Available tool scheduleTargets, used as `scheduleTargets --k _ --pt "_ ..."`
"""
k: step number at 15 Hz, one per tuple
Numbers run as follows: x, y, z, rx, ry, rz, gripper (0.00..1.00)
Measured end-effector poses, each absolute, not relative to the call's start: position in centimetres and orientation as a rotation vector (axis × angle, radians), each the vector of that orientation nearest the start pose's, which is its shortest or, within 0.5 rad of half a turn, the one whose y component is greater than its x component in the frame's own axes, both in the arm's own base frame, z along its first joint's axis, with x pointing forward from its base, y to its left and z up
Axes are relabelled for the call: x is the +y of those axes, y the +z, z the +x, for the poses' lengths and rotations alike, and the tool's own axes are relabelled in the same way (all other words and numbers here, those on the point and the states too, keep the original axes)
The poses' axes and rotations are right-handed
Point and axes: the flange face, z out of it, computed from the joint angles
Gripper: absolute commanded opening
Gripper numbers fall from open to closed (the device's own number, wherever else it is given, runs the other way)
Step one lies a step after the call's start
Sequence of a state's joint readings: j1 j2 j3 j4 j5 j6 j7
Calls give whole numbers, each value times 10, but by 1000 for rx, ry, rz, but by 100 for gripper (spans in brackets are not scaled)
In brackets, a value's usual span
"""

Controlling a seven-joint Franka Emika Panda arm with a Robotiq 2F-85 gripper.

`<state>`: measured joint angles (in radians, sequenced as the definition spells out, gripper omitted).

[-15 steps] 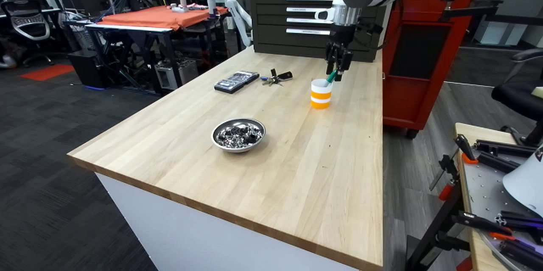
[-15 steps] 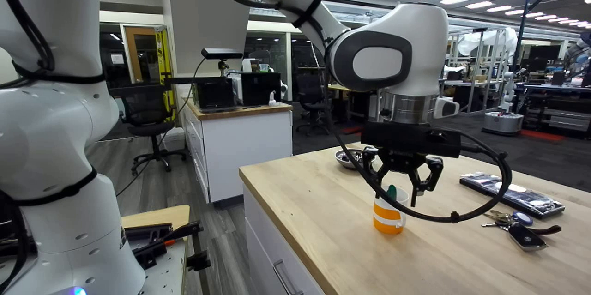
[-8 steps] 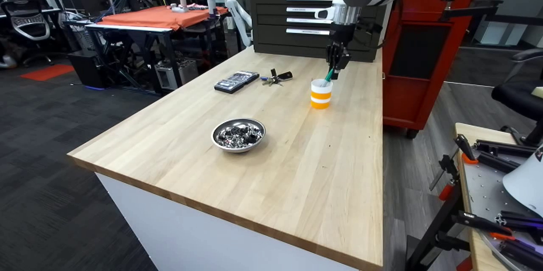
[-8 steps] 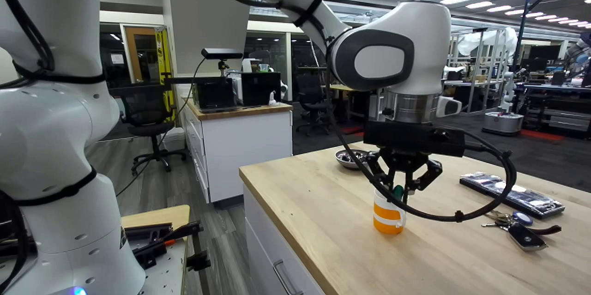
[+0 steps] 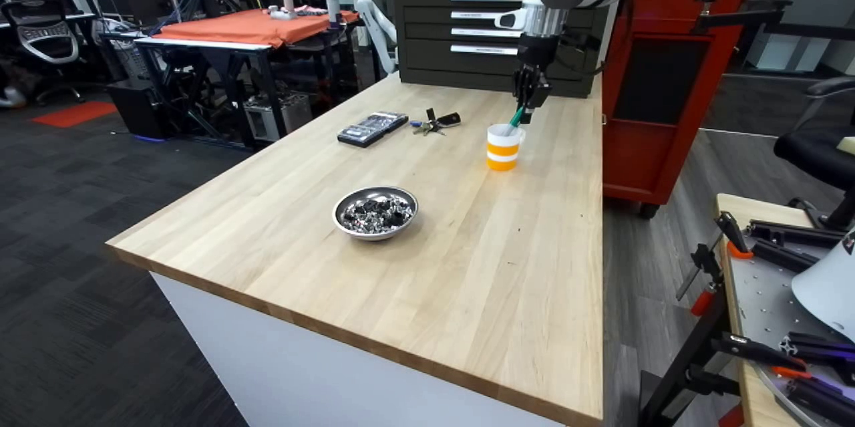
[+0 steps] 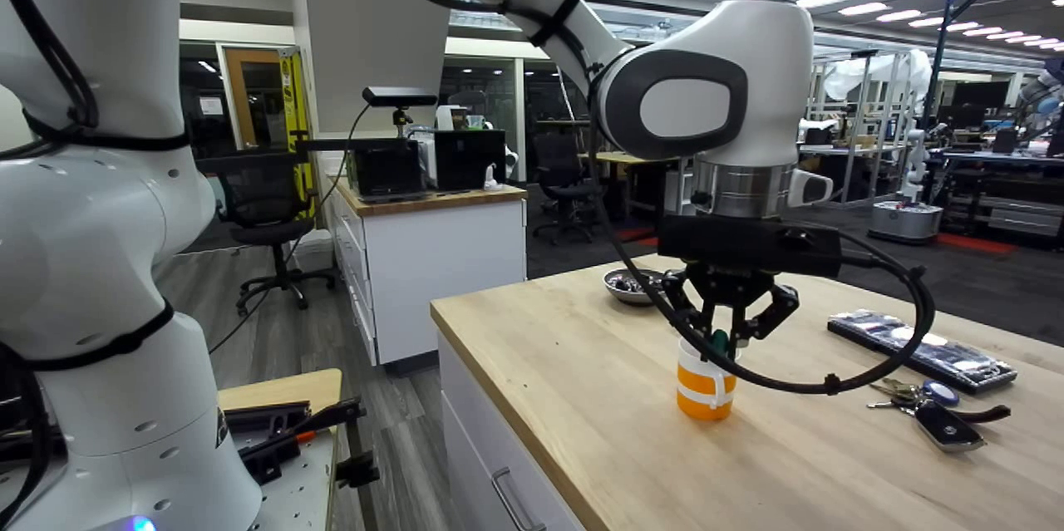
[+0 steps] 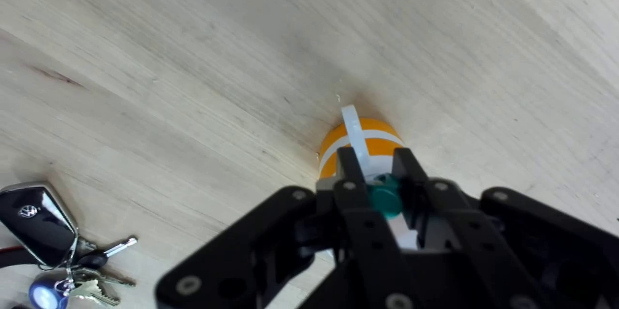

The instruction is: Remove the green marker from the orange and white mug

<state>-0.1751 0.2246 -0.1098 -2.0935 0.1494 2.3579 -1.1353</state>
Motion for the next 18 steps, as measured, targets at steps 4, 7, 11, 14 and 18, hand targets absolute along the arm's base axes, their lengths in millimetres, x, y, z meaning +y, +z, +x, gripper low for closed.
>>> scheduleTargets --k 4,7,11,14,18 --pt "-162 326 560 -1146 -142 -2895 6" --pt "-165 332 561 -1168 -142 -2906 6" --pt "-167 346 561 -1215 -130 -2926 6" --pt "-166 363 560 -1239 -115 -2947 6" --pt "-165 386 554 -1221 -85 -2970 6"
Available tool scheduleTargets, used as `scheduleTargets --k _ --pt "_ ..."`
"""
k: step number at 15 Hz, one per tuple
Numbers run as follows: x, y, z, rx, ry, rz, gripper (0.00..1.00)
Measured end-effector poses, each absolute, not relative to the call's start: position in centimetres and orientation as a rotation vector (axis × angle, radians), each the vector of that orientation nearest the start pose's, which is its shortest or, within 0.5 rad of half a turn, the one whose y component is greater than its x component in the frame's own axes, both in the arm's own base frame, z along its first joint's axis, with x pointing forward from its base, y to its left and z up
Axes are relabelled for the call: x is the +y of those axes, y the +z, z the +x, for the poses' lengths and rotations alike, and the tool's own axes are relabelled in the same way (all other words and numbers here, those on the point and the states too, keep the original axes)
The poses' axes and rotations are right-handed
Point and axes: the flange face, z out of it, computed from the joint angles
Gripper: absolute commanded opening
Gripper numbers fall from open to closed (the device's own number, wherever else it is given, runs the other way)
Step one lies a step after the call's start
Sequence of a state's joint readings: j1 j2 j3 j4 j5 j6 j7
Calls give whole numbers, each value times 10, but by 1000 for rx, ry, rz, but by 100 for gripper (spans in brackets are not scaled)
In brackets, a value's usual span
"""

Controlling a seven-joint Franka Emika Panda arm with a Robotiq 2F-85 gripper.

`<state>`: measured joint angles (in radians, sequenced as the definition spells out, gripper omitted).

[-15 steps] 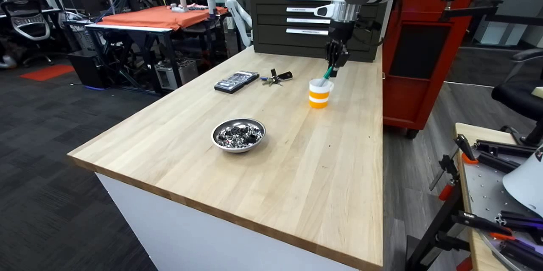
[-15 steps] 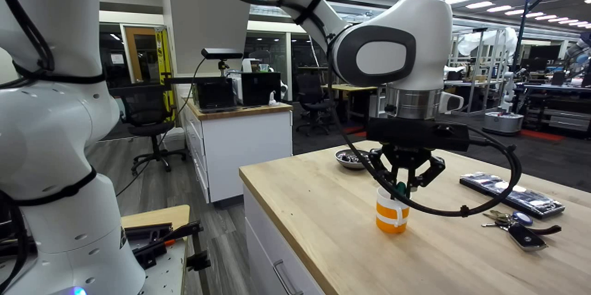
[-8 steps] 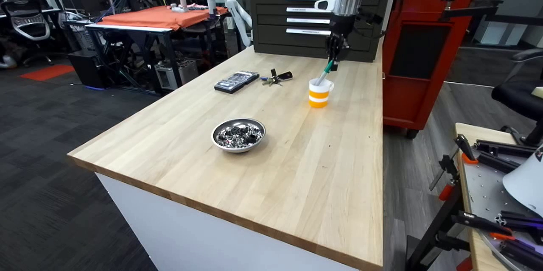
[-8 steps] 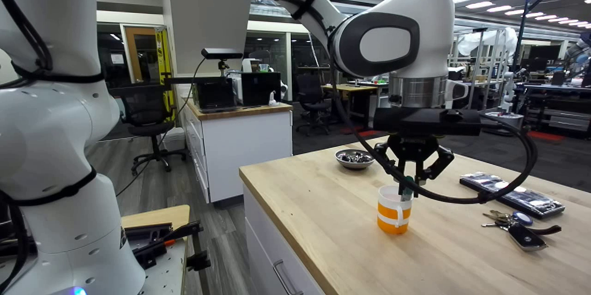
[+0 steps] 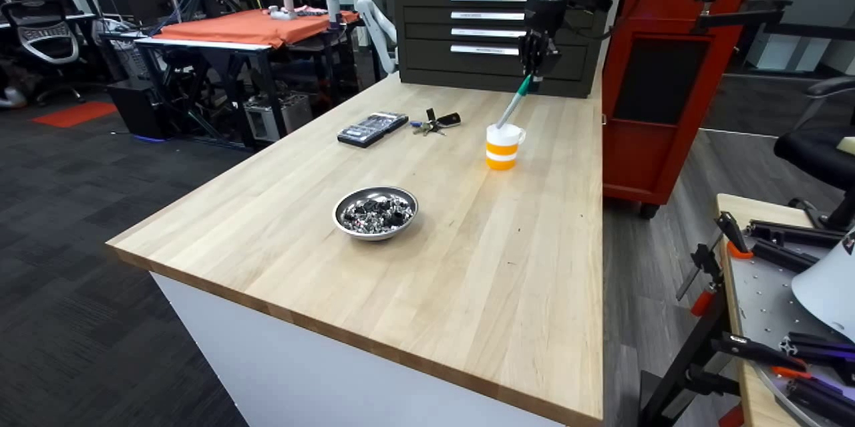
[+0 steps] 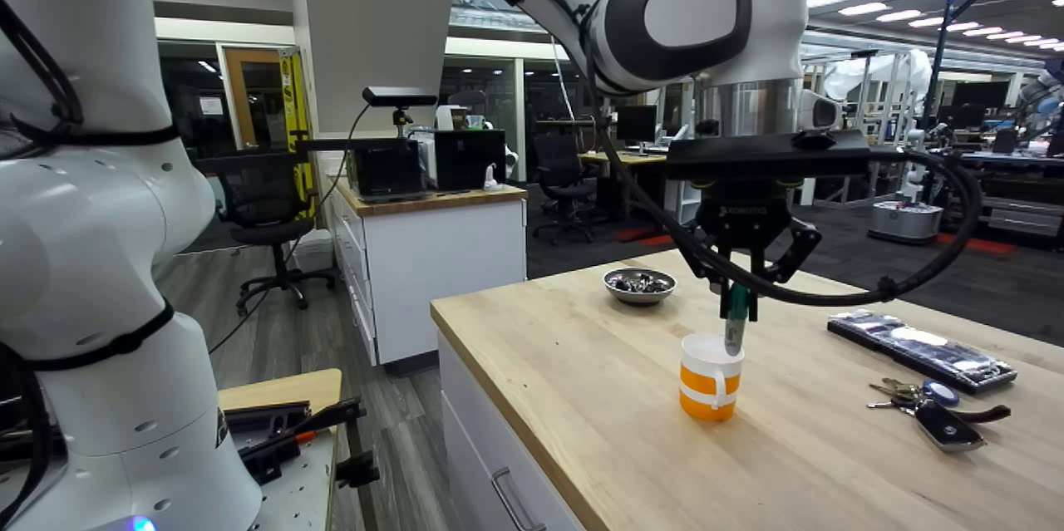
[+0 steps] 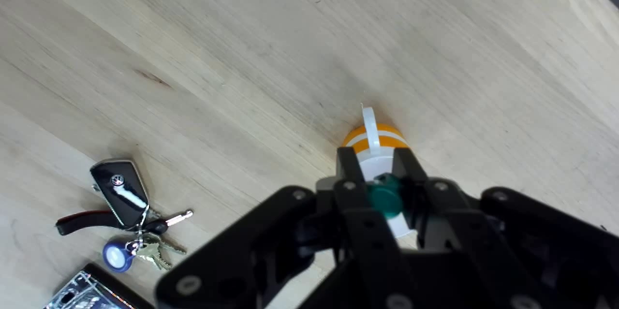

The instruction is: Remove the green marker from the orange and white mug

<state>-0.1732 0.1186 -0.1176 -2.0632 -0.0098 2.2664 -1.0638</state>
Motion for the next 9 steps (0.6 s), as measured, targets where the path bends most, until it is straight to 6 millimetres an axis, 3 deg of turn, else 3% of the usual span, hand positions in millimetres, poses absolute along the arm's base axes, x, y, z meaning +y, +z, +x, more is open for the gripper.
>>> scheduleTargets --k 5,9 --pt "-150 404 554 -1006 -21 -3031 6" --pt "-121 418 562 -753 5 -3096 6"
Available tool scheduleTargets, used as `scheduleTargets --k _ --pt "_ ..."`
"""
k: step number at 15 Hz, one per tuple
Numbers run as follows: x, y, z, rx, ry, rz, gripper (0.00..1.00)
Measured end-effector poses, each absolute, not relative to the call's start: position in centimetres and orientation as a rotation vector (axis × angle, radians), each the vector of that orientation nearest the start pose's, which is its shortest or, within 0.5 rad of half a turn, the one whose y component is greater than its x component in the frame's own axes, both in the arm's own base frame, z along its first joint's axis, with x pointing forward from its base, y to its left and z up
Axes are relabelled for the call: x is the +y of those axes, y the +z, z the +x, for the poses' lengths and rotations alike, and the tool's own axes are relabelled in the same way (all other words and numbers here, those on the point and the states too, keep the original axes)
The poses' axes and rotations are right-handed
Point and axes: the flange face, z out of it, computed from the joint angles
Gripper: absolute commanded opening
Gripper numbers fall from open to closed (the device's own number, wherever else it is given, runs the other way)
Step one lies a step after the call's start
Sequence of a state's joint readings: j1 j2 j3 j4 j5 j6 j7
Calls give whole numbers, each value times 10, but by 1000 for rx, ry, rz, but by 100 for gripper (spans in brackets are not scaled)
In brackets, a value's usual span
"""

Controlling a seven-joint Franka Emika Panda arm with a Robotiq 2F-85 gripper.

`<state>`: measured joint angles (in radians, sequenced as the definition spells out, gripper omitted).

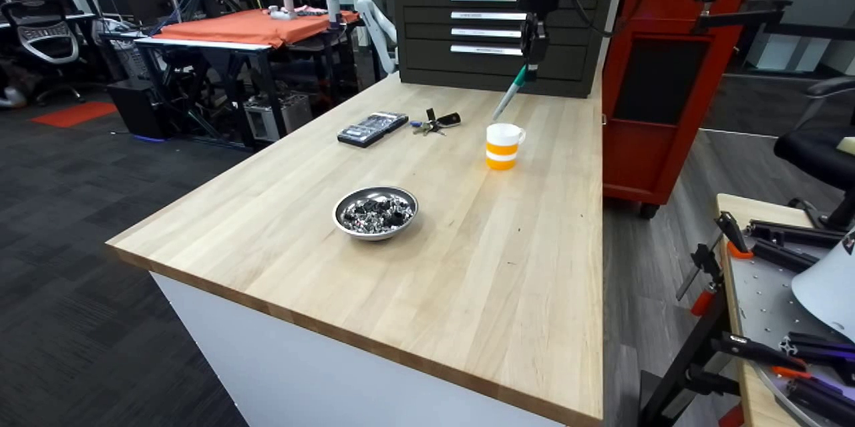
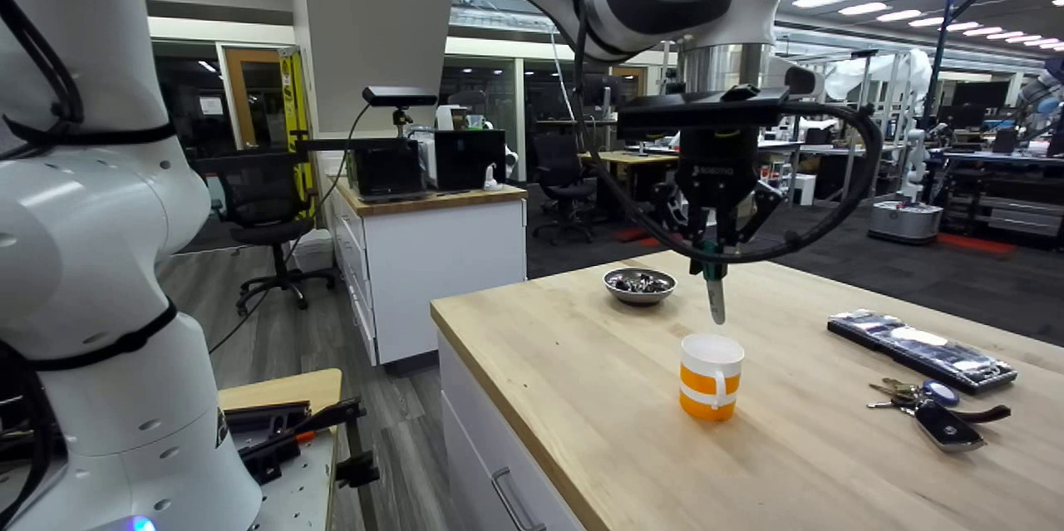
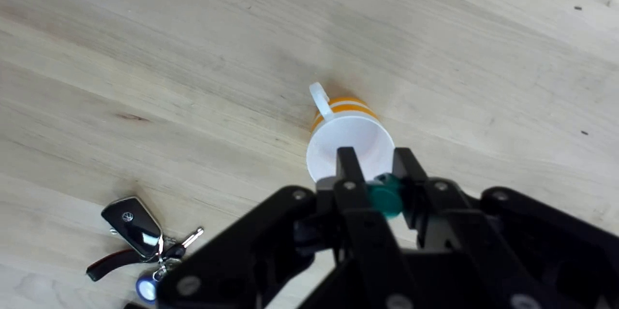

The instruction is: Remove the green marker from the orange and white mug

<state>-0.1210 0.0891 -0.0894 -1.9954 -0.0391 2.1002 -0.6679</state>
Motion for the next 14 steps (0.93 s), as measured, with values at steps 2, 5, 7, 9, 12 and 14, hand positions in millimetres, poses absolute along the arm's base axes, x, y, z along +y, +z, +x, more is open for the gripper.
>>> scheduleTargets --k 2,5,7,9,12,14 --pt "-104 424 567 -643 8 -3118 6" --pt "-78 427 571 -515 14 -3138 6" --pt "-63 425 573 -438 20 -3148 6" --pt "-51 418 572 -378 37 -3151 6" --pt "-31 402 571 -330 70 -3143 6" --pt "-16 388 571 -316 65 -3137 6"
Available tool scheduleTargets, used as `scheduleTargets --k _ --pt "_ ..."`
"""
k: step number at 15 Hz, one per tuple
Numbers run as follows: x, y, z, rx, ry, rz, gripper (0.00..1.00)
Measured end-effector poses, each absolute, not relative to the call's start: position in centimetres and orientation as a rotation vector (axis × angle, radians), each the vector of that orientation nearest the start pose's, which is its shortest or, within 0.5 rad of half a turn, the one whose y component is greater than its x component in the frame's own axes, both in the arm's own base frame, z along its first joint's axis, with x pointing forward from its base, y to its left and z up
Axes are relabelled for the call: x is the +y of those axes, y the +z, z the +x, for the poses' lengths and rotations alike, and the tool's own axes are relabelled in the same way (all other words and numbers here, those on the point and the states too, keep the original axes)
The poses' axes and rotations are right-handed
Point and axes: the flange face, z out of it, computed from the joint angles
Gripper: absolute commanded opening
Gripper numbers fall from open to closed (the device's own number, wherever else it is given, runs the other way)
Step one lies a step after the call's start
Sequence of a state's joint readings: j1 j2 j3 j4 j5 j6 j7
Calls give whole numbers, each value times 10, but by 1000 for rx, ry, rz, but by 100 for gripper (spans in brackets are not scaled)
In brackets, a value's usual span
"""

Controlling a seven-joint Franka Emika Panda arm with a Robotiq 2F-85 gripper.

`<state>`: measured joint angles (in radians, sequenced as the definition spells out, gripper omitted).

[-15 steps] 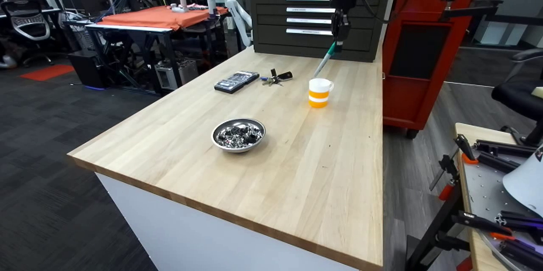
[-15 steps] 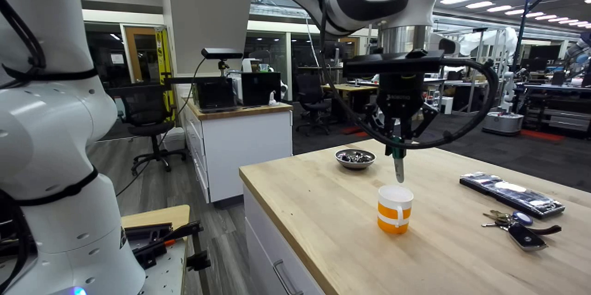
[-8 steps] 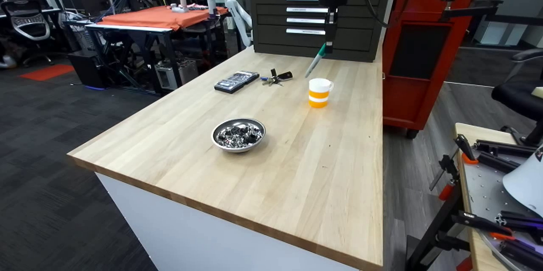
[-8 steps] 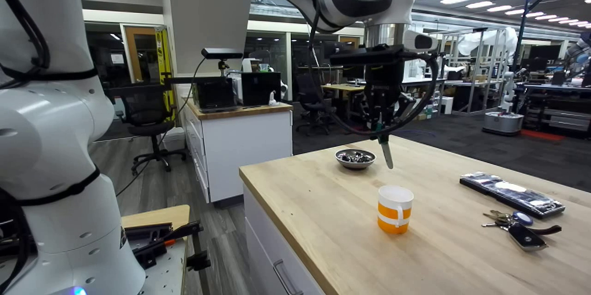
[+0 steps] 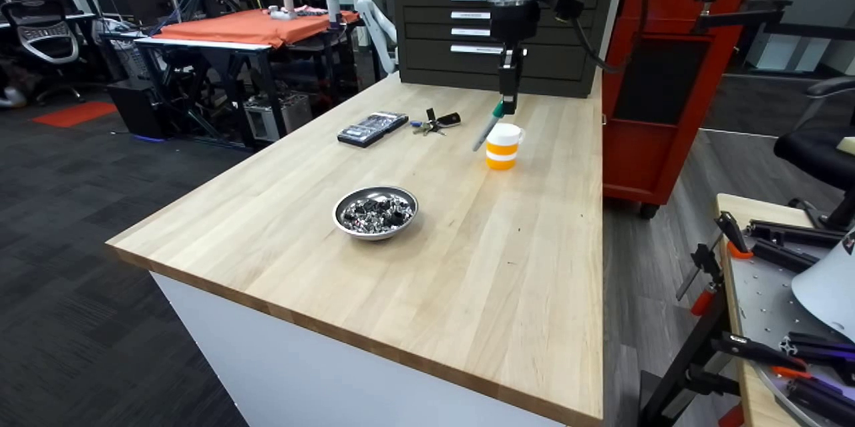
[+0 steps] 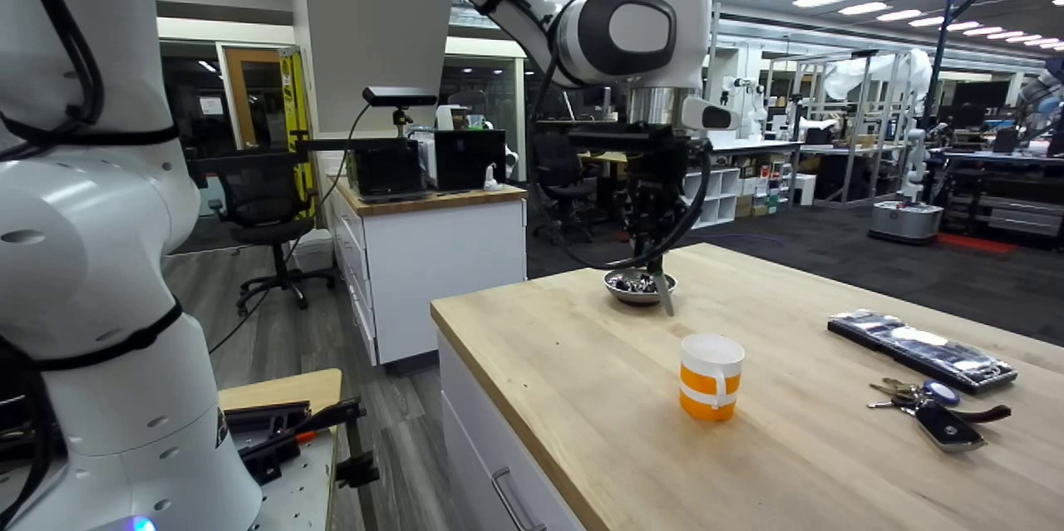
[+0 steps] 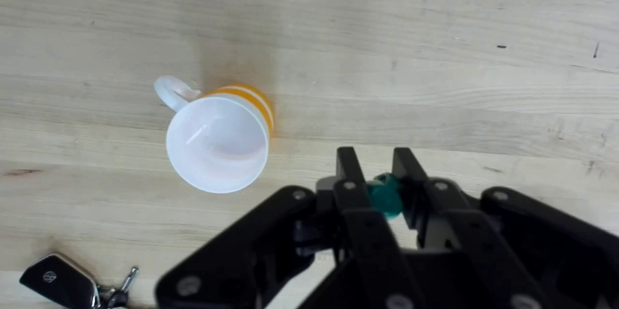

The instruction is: Remove the green marker from the orange and white mug

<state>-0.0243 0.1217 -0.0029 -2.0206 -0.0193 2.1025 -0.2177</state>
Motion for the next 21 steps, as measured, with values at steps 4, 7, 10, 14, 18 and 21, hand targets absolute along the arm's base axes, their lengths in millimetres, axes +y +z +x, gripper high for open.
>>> scheduleTargets --k 4,7,10,14,18,21 --pt "6 358 573 -324 -20 -3140 6" --pt "18 338 568 -366 -71 -3142 6" --pt "28 321 560 -417 -98 -3151 26" --pt "35 303 546 -431 -99 -3154 58" --pt "38 292 536 -417 -106 -3152 83" --pt "39 290 534 -412 -118 -3152 99"
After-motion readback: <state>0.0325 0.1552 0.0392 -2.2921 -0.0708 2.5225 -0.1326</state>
